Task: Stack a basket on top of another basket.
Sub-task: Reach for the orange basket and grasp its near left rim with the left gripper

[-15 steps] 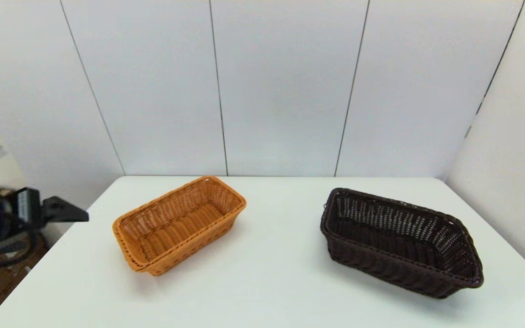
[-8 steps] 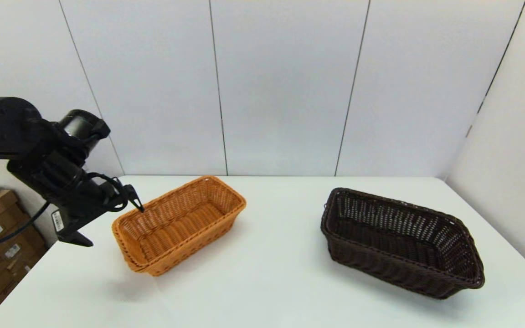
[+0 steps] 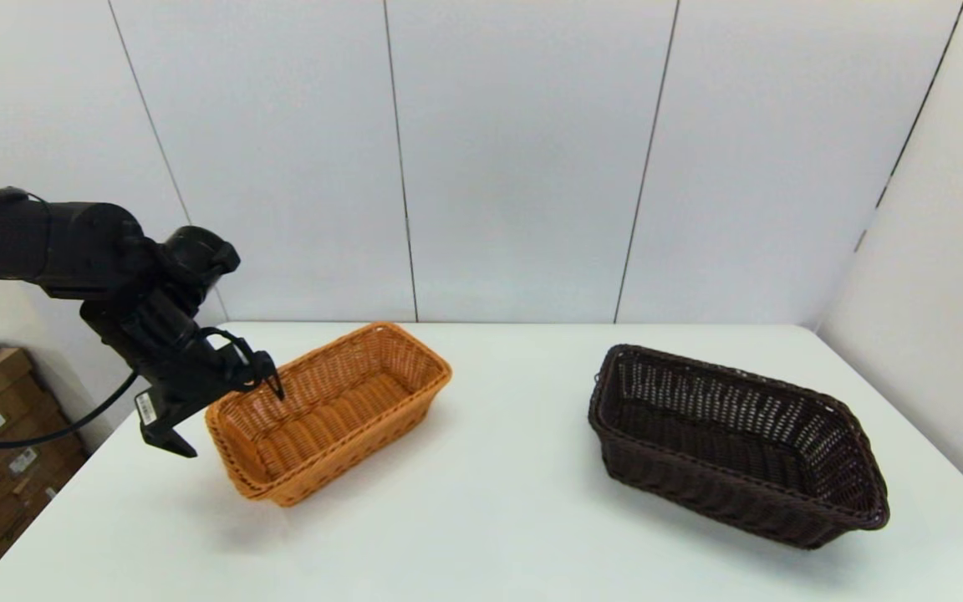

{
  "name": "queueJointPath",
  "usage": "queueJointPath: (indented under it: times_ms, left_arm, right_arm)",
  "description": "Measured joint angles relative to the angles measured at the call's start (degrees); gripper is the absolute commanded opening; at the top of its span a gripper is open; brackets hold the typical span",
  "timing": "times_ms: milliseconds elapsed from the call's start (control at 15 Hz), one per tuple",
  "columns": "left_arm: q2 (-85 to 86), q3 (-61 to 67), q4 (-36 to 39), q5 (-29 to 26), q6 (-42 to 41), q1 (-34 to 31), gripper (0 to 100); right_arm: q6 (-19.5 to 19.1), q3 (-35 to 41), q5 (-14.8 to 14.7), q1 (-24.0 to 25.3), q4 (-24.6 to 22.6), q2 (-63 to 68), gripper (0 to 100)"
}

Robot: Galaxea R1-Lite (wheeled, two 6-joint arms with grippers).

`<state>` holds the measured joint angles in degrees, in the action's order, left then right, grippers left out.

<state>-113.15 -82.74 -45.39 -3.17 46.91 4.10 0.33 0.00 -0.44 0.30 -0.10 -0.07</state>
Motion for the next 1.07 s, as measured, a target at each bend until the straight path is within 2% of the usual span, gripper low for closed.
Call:
queueJointPath:
  times_ms: [400, 733, 1067]
  left_arm:
    - [-2.58, -1.6, 0.07, 0.01, 0.74, 0.12, 100]
    - [-5.73, -2.21, 0.05, 0.04, 7.3, 0.12, 100]
    - [-6.3, -2.18, 0.21, 0.2, 10.3, -0.22, 100]
  right_arm:
    - [0.02, 0.0, 0.0, 0.02, -0.01, 0.0, 100]
    - [0.0, 0.0, 0.0, 0.02, 0.0, 0.0, 100]
    - [0.02, 0.0, 0.0, 0.02, 0.0, 0.0, 100]
